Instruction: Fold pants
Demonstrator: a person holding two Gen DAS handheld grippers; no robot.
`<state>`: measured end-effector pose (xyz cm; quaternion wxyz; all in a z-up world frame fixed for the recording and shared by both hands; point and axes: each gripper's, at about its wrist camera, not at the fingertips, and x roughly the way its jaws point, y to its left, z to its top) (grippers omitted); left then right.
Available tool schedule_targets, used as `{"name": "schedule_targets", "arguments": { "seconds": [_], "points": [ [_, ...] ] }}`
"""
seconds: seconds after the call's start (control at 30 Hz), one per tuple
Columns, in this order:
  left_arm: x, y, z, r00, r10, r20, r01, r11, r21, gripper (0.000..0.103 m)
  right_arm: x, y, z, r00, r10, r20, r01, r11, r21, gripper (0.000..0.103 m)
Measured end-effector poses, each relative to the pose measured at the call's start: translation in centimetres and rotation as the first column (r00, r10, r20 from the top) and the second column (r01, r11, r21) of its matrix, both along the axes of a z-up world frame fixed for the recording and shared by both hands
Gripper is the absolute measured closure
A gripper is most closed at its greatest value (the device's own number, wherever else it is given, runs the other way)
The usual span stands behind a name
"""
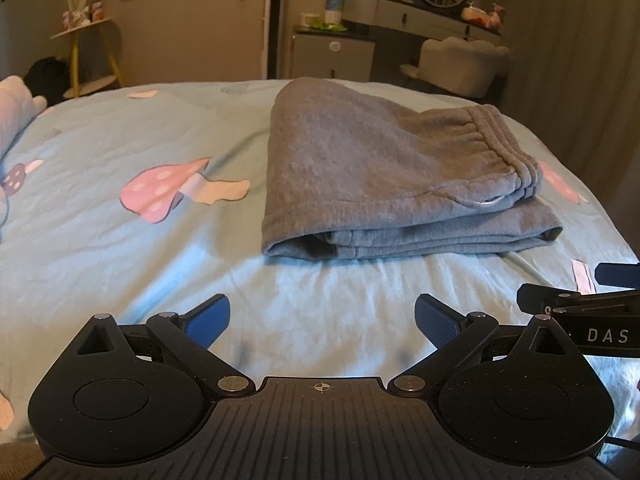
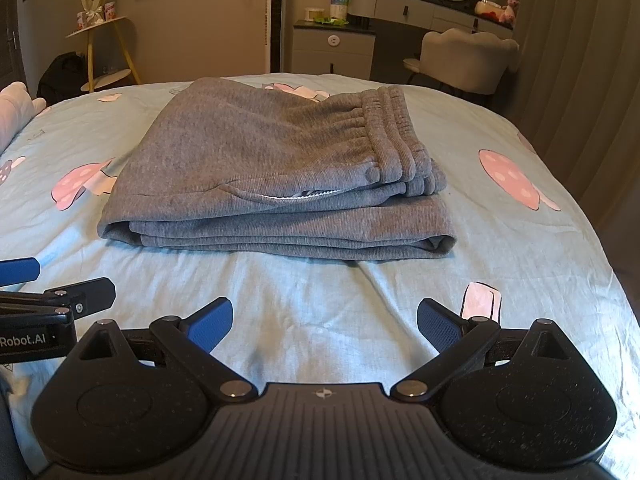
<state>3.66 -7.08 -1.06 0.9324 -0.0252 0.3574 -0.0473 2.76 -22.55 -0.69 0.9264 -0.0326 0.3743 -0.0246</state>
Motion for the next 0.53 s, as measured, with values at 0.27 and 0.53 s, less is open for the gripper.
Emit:
{"name": "schedule_targets", "arguments": {
  "seconds": [0.27, 0.53],
  "points": [
    [0.18, 0.2, -0.12, 1.0, 0.014, -0.011, -0.014, 1.0, 0.0, 0.002, 0.02, -0.04, -0.03, 1.0, -0.001, 0.0, 0.001, 1.0, -0.001, 0.004],
    [0.15, -0.02, -0.19, 1.0, 0.004, -0.021, -0.004, 1.0, 0.014, 0.002, -0.06, -0.27, 0.01, 1.0, -0.006, 0.0, 0.006, 1.0, 0.001, 0.004]
  ]
}}
